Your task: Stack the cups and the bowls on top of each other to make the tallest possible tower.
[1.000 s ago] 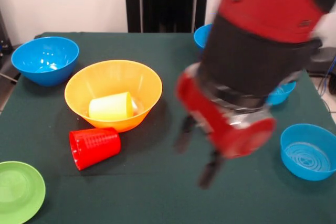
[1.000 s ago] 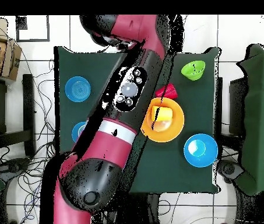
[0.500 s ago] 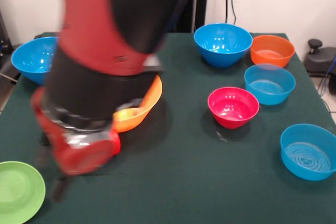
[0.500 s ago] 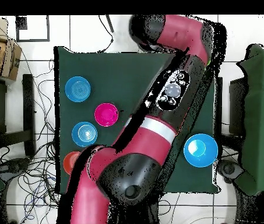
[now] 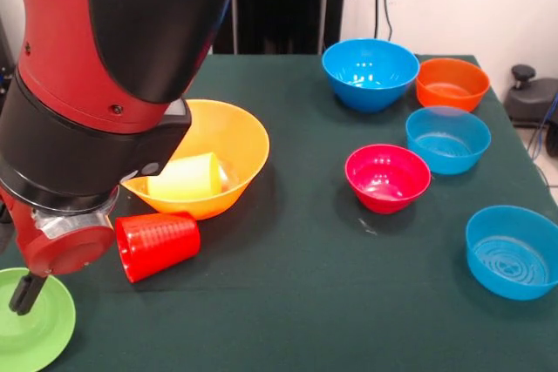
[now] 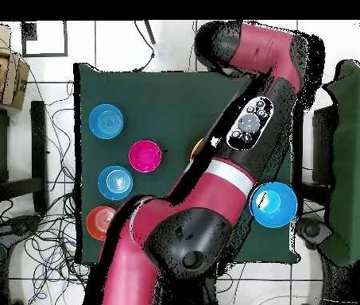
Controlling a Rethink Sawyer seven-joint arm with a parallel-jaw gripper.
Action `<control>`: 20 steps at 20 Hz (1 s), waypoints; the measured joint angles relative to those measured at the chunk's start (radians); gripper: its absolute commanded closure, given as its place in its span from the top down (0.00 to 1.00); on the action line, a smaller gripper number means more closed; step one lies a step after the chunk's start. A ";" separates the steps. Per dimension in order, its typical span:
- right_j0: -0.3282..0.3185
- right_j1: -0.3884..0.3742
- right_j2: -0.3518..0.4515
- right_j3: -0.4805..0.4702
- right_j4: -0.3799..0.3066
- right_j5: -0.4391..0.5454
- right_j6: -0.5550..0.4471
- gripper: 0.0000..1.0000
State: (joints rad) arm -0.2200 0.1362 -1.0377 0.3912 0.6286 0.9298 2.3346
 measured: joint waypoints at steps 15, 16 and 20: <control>0.022 -0.025 0.058 -0.010 -0.007 0.000 0.000 1.00; 0.025 -0.028 0.063 -0.010 -0.007 0.000 0.000 1.00; 0.046 -0.037 0.081 -0.013 -0.006 0.001 0.000 1.00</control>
State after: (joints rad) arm -0.1742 0.0995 -0.9562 0.3780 0.6221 0.9306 2.3346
